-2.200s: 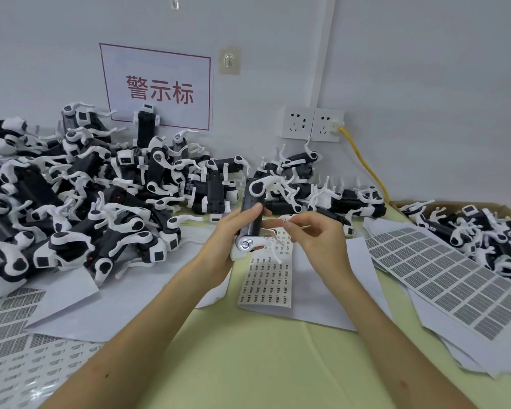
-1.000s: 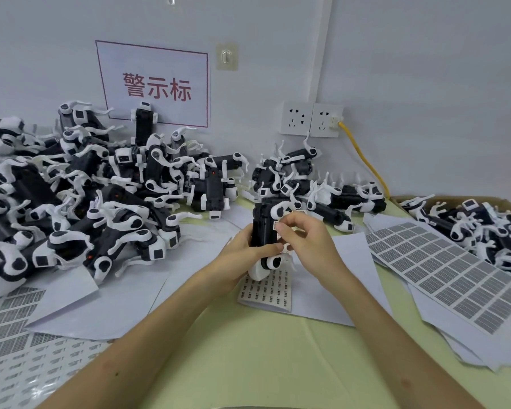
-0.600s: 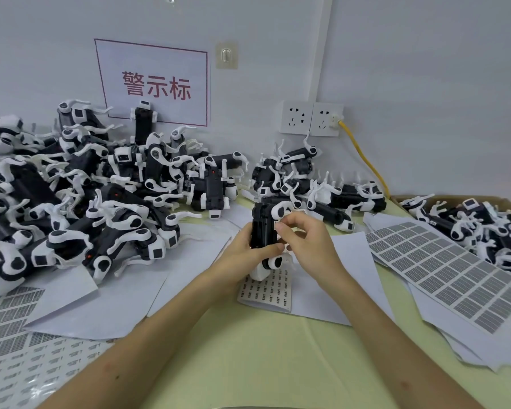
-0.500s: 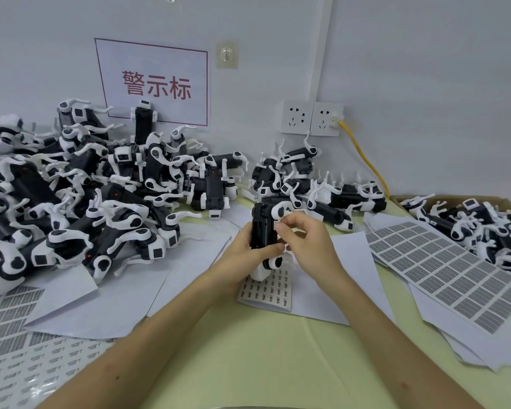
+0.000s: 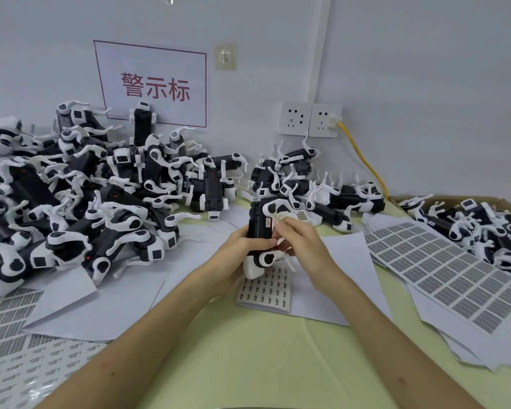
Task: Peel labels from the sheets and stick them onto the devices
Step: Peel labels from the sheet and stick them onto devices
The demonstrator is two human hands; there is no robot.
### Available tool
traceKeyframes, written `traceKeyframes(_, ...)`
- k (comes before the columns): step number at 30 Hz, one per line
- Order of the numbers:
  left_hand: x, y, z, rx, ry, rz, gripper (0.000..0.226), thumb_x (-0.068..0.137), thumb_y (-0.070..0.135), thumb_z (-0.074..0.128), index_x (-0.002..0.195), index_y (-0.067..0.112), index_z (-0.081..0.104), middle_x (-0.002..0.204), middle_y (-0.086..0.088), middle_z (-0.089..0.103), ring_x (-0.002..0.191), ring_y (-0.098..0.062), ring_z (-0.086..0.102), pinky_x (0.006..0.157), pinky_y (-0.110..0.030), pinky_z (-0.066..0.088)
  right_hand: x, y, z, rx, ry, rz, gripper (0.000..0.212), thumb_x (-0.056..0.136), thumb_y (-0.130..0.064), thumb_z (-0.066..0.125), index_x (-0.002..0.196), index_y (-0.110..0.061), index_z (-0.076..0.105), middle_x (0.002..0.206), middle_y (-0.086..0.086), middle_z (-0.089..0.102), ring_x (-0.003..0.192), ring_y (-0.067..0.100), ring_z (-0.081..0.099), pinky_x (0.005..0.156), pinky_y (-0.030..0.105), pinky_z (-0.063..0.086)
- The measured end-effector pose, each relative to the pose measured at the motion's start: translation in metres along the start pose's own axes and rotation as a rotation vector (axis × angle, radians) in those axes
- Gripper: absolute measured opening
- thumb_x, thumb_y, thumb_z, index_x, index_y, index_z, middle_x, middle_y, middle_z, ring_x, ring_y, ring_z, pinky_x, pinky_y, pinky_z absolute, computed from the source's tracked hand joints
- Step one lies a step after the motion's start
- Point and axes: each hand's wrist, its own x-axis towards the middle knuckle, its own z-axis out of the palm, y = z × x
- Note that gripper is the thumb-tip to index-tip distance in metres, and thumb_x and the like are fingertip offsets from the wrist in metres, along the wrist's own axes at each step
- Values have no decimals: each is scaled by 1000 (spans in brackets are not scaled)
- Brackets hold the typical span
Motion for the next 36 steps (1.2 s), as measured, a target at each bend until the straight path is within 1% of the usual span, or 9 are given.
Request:
traceKeyframes(3, -1, 1, 1, 25, -38, 16, 44, 86, 17, 72, 128, 10, 63, 110, -17, 74, 102, -31, 69, 105, -58, 50, -1, 0, -1, -20, -10, -57, 37, 103, -32, 60, 74, -10, 55, 64, -4, 52, 60, 10, 50, 59, 21, 43)
traceKeyframes(6, -3, 0, 2, 53, -124, 20, 43, 85, 14, 70, 127, 12, 62, 107, -13, 76, 99, -25, 72, 97, -48, 52, 0, 0, -2, -91, 9, -95, 39, 102, -27, 62, 70, -8, 50, 57, -3, 45, 54, 13, 43, 56, 28, 37)
traceKeyframes(12, -11, 9, -6, 40, -343, -5, 24, 94, 4, 59, 116, 13, 65, 114, -17, 72, 111, -25, 68, 98, -45, 56, -2, -3, -9, -20, -120, -108, 35, 105, -14, 54, 70, -11, 55, 51, -4, 53, 45, 11, 48, 45, 20, 35)
traceKeyframes(15, -12, 11, -4, 24, -342, -3, 20, 93, 5, 59, 112, 9, 63, 111, -16, 72, 107, -25, 69, 90, -38, 58, -2, -4, -10, 17, -137, -97, 43, 106, -14, 51, 64, -19, 54, 52, -3, 53, 46, 12, 48, 49, 23, 37)
traceKeyframes(19, -10, 9, 2, 29, -287, 9, 24, 90, 10, 64, 113, 7, 63, 109, -14, 74, 102, -26, 71, 88, -36, 57, -3, -3, -10, 32, -91, -106, 41, 106, -14, 52, 65, -13, 48, 52, -7, 49, 46, 8, 47, 49, 20, 37)
traceKeyframes(24, -9, 5, 3, 89, -245, 26, 22, 86, 8, 62, 98, 22, 73, 100, -8, 75, 100, -24, 70, 98, -49, 55, -3, -3, -10, -1, -70, -156, 40, 102, -15, 61, 65, -9, 49, 50, -1, 53, 45, 11, 47, 48, 19, 38)
traceKeyframes(26, -9, 5, 2, 101, -237, 37, 21, 86, 8, 61, 91, 23, 73, 97, -6, 75, 97, -20, 71, 92, -42, 60, -3, -3, -10, -7, -85, -155, 38, 102, -15, 61, 66, -9, 50, 52, 2, 55, 47, 13, 48, 50, 20, 39)
traceKeyframes(30, -9, 6, 1, 122, -221, 82, 13, 87, 4, 58, 96, 12, 63, 96, -5, 75, 92, -14, 71, 78, -22, 56, -2, -3, -11, 0, -101, -142, 35, 103, -13, 58, 69, -9, 50, 56, 3, 57, 52, 14, 48, 53, 20, 42)
traceKeyframes(36, -8, 4, 0, 129, -221, 93, 11, 86, 5, 57, 89, 14, 63, 98, -6, 74, 96, -16, 69, 77, -21, 54, -1, -2, -11, 2, -118, -149, 37, 103, -8, 58, 68, -11, 46, 57, 4, 58, 53, 14, 46, 56, 21, 43)
